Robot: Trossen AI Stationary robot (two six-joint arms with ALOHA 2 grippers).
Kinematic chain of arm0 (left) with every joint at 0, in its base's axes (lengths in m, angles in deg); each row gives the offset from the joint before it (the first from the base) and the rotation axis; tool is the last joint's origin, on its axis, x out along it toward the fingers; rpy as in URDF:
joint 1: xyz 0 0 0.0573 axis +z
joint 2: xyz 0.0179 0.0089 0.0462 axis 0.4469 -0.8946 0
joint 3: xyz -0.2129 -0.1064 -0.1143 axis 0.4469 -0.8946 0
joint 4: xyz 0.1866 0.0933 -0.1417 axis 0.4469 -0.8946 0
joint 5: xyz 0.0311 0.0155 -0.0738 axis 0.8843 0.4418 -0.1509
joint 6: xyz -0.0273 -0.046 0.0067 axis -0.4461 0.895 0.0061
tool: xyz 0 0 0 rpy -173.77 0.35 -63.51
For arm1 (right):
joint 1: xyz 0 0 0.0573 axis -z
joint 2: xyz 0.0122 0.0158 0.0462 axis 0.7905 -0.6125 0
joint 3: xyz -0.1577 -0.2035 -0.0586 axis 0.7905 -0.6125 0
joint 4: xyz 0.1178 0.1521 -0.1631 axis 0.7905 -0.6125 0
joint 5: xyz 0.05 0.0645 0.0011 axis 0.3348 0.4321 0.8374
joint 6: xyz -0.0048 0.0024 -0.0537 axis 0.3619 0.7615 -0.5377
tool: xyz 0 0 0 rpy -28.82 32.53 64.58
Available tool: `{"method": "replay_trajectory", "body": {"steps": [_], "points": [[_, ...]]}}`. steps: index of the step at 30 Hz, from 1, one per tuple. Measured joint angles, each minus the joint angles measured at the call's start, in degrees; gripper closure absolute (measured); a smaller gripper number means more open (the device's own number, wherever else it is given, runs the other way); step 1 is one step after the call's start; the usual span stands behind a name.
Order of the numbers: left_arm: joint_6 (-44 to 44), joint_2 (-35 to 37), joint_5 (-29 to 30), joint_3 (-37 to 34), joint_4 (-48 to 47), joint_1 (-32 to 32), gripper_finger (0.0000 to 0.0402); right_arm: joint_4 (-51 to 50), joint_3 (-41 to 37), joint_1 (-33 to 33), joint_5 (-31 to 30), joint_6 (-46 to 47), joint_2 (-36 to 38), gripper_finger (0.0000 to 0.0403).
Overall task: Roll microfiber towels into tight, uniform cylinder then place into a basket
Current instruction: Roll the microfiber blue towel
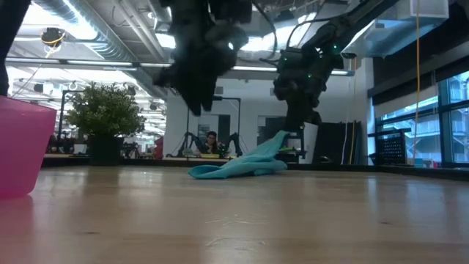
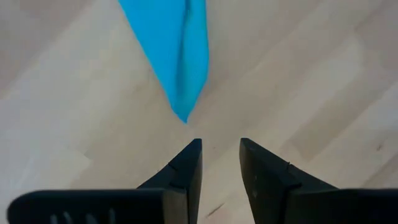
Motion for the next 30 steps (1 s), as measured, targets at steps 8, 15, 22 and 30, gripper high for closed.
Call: {"method": "replay_trajectory", "body": {"steps": [8, 15, 22, 30], "points": [[-0.4, -7.2, 0.4, 0.0, -2.3, -1.0, 0.0305, -0.1, 0.0, 0.0, 1.2, -0.4, 0.0, 0.0402], [-2.8, -10.0, 1.5, 0.0, 0.1, -0.9, 0.0305, -0.6, 0.0, 0.0, 1.2, -1.4, 0.0, 0.0402], [-3.5, -11.3, 3.5, -0.3, 1.0, -0.8, 0.0305, -0.9, 0.0, 0.0, 1.2, -1.3, 0.1, 0.0402], [-3.1, -11.8, 3.5, -5.6, 7.6, -0.5, 0.0305, -1.3, 0.0, 0.0, 1.2, -1.4, 0.1, 0.0402]]}}
